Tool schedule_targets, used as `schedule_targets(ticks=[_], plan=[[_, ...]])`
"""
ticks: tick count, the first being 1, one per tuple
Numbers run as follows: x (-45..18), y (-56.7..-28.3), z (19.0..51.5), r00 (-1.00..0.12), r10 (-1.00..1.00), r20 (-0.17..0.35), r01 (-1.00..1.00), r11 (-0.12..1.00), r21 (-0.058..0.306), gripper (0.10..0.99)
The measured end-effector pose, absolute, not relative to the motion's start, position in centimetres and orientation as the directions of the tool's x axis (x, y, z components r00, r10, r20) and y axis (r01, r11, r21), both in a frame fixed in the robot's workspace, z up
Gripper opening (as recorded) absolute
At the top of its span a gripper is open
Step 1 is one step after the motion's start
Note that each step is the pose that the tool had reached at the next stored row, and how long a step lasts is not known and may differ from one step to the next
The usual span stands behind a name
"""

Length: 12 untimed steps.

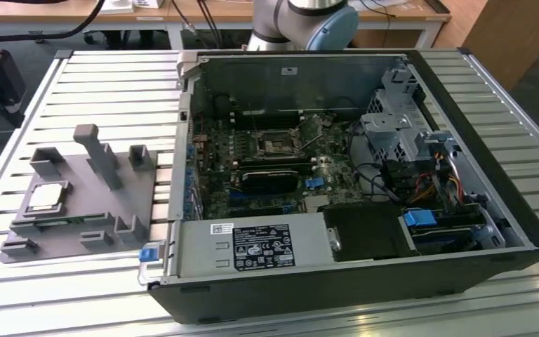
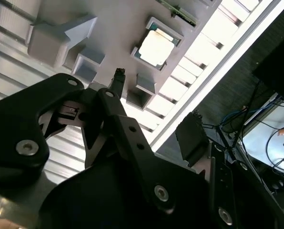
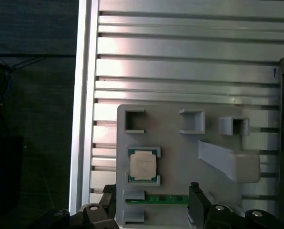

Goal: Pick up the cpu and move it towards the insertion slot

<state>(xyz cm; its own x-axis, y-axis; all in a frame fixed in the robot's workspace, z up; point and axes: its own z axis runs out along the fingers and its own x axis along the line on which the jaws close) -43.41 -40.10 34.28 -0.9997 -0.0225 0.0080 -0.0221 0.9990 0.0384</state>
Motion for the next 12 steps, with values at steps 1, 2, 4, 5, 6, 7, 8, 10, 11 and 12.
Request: schedule_targets(ticks=[1, 2, 4, 5, 6, 7, 8, 10, 11, 12], plan=[[-43.4, -40.1, 34.1, -1.0, -0.022, 0.009, -0.022, 0.999, 0.038, 0.706], [-43.4, -40.1, 33.9, -1.0, -0.022, 0.01, -0.022, 0.999, 0.038, 0.706], [-43.4, -40.1, 33.6, -1.0, -0.022, 0.012, -0.022, 0.999, 0.037, 0.706], [-43.4, -40.1, 33.4, -1.0, -0.022, 0.012, -0.022, 0.999, 0.036, 0.718], [-43.4, -40.1, 33.3, -1.0, -0.022, 0.012, -0.022, 0.999, 0.036, 0.718], [-43.4, -40.1, 33.1, -1.0, -0.023, 0.012, -0.022, 0.999, 0.036, 0.776], [-43.4, -40.1, 32.9, -1.0, -0.023, 0.012, -0.022, 0.999, 0.036, 0.776], [-43.5, -40.1, 32.6, -1.0, -0.022, 0.012, -0.022, 0.999, 0.036, 0.776], [-43.5, -40.1, 32.4, -1.0, -0.022, 0.012, -0.022, 0.999, 0.036, 0.776], [-43.4, -40.1, 32.2, -1.0, -0.022, 0.012, -0.022, 0.999, 0.036, 0.776]])
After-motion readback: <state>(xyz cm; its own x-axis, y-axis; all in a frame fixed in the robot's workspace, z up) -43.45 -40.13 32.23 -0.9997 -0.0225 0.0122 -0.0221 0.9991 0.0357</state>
